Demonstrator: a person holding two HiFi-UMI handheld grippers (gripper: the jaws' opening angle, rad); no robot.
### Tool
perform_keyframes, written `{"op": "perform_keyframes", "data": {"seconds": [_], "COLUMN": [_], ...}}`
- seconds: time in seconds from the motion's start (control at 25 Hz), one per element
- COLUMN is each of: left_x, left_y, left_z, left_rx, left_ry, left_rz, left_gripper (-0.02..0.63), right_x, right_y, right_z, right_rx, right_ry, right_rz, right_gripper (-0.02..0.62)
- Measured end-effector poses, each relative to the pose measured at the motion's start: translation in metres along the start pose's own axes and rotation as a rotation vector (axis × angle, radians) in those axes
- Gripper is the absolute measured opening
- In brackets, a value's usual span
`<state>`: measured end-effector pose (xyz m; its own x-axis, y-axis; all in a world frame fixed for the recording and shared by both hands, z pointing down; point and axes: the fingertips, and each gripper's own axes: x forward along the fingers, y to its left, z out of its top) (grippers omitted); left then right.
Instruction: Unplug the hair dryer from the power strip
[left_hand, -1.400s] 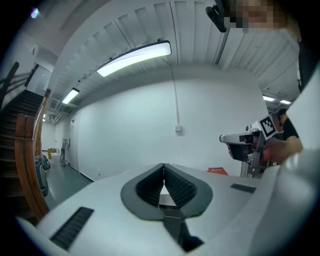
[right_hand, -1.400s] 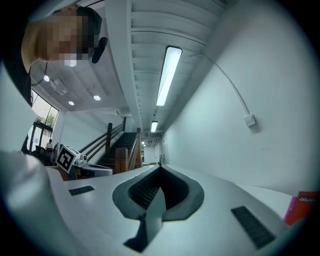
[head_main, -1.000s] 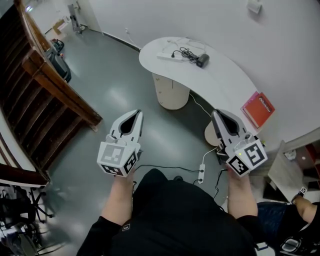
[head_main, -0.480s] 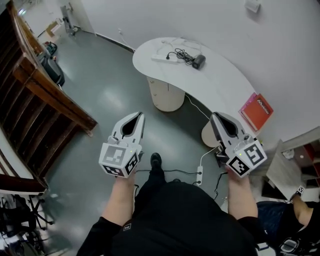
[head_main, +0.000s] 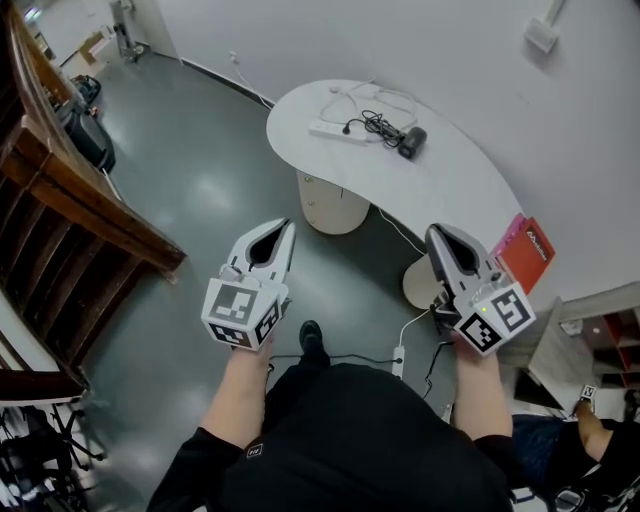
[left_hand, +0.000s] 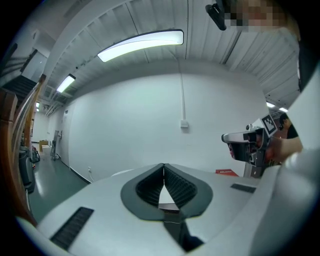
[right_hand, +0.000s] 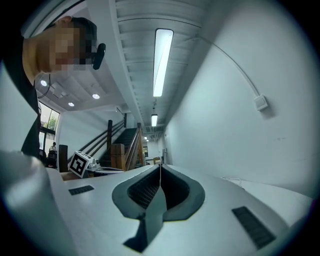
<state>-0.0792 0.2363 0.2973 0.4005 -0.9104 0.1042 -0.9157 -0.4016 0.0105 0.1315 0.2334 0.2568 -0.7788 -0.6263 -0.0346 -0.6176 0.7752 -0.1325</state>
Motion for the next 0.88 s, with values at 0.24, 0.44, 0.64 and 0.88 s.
{"op": "perform_keyframes", "data": {"seconds": [0.24, 0.44, 0.64, 0.88], "left_x": [0.022, 0.031, 0.040, 0.049], "left_y": [0.064, 0.104, 0.122, 0.134], "left_z": [0.006, 0.008, 0.014, 0.012], "left_rx": [-0.003, -0.008, 0.005, -0.029], "left_ry": [-0.014, -0.020, -0.029, -0.038], "left_rz": [-0.005, -0.017, -0.041, -0.043], "left_gripper": [0.014, 0.014, 0.014, 0.014], "right_x": [0.071, 0.111, 0.128, 0.139], "right_y": [-0.004, -0.002, -0.004, -0.022], "right_z": [-0.004, 0.004, 0.003, 0.004], "right_rx": [0.016, 0.000, -0.001, 0.016], "right_ry": [0.020, 0.009, 0.018, 0.018], "right_rz": [-0.004, -0.020, -0.043, -0.062], "right_gripper": [0.035, 0.035, 0.035, 0.035]}}
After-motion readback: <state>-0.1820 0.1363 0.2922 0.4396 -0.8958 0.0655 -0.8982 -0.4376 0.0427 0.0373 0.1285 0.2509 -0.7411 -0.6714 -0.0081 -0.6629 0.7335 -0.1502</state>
